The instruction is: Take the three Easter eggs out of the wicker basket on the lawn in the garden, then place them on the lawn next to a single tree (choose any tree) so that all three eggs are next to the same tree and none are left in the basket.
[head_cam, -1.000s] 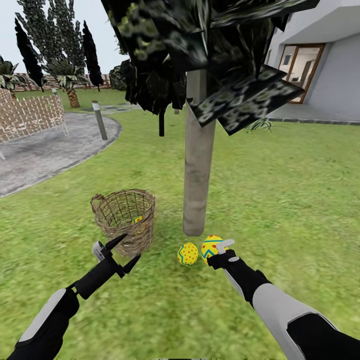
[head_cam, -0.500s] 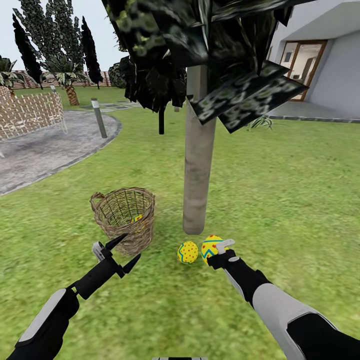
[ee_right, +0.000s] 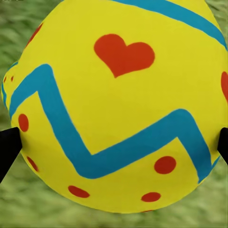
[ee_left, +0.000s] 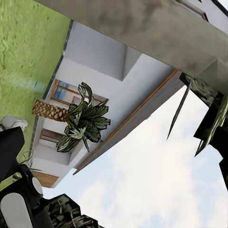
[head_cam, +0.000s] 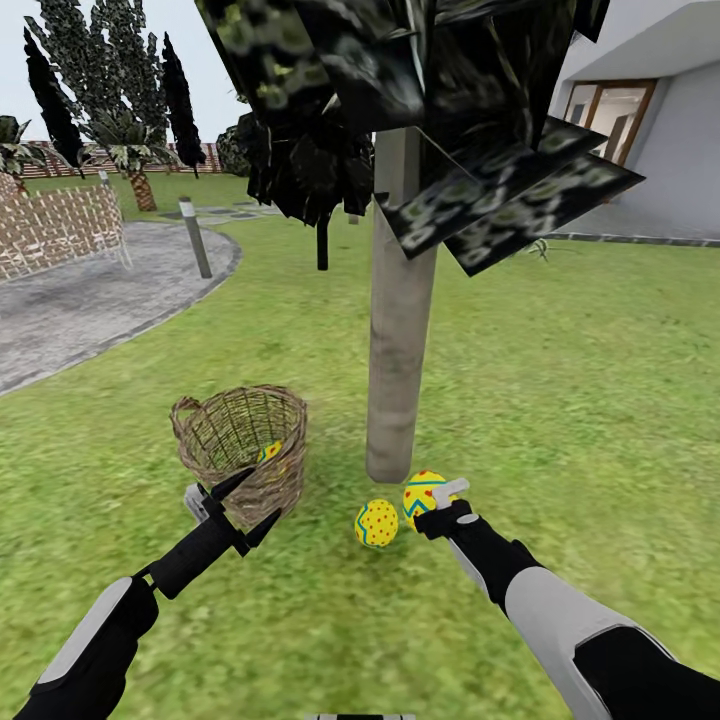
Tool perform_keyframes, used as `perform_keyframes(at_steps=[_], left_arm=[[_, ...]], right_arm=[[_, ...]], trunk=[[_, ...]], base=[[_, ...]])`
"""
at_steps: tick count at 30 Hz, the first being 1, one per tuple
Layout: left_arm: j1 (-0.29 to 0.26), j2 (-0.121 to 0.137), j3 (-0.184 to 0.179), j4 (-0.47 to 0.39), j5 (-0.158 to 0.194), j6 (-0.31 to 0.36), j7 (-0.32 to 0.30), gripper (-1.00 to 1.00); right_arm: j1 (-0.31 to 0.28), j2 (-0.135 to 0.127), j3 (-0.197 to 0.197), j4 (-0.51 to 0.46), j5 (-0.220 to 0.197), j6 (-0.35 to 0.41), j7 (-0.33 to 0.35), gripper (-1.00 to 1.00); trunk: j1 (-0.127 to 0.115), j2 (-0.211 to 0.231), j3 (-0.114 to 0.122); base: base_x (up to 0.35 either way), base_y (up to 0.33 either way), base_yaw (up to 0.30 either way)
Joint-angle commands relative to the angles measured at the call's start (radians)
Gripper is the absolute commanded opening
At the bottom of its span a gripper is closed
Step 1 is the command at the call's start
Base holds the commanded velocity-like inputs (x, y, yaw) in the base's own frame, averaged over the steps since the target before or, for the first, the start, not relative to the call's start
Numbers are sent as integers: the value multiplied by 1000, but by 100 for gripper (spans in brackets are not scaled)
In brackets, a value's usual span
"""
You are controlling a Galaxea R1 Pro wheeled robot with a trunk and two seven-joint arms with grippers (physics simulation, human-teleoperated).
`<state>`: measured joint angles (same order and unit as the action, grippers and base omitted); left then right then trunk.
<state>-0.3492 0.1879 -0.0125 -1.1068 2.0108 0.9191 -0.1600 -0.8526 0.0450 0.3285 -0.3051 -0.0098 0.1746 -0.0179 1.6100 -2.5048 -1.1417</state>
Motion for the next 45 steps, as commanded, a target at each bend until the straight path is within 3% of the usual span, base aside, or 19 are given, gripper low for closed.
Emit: perform_keyframes(at_steps=[1, 17, 45], left_arm=[[-1, 1, -1, 1, -6, 1, -9, 100], [-1, -2, -1, 1, -6, 1, -9, 100], [-1, -2, -1, 1, -6, 1, -9, 100]], right_arm=[[-1, 0, 5, -2, 0, 6, -2, -100], [0, -1, 3, -2, 1, 5, -4, -100], [-2, -4, 0, -9, -1, 6, -4, -100]], trunk=[[0, 0, -1], [0, 0, -1], [12, -7, -105]], base=[[0, 0, 0], [149, 0, 0], [0, 0, 0]])
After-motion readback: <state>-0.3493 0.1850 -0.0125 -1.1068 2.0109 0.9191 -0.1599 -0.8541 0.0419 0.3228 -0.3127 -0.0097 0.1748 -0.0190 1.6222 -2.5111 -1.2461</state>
